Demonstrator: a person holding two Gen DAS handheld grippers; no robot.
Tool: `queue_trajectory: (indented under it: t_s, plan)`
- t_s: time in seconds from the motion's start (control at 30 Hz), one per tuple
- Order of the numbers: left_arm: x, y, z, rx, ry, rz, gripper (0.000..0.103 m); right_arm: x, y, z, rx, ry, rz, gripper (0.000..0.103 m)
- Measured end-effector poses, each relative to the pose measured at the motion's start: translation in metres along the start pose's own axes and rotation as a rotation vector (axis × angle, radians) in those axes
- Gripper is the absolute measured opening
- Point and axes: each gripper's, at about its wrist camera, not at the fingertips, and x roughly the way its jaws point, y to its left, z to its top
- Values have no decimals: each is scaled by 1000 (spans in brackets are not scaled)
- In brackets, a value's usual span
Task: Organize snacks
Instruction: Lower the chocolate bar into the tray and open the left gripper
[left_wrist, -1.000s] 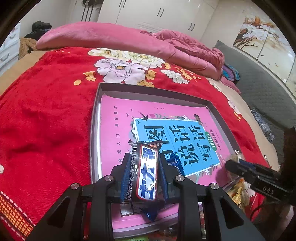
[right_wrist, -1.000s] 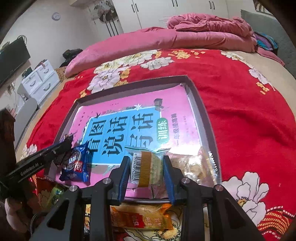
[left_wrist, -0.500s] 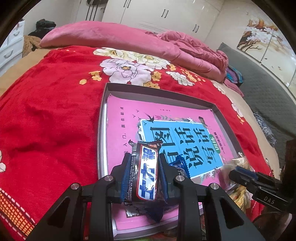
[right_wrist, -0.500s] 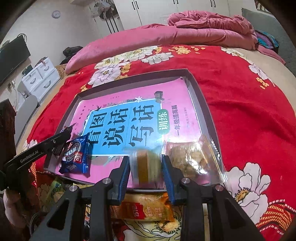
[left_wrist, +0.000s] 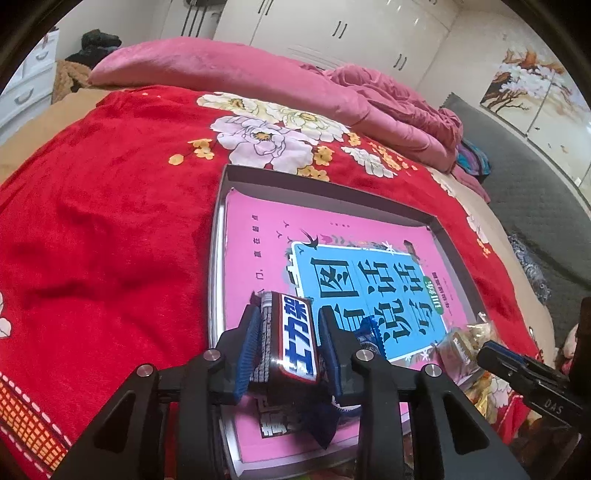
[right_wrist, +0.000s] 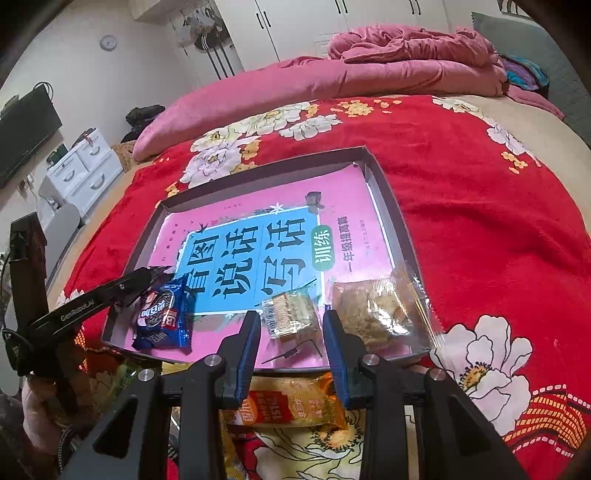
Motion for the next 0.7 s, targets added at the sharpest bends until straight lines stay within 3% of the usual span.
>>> queue_trajectory:
  t_s: [0.3, 0.7]
  plan:
    - [-2, 1, 3, -13, -7, -11, 40, -6, 1, -2, 19, -8, 16, 36]
    - [-11, 6, 6, -36, -24, -27, 56, -15, -1, -2, 34, -28, 15, 36]
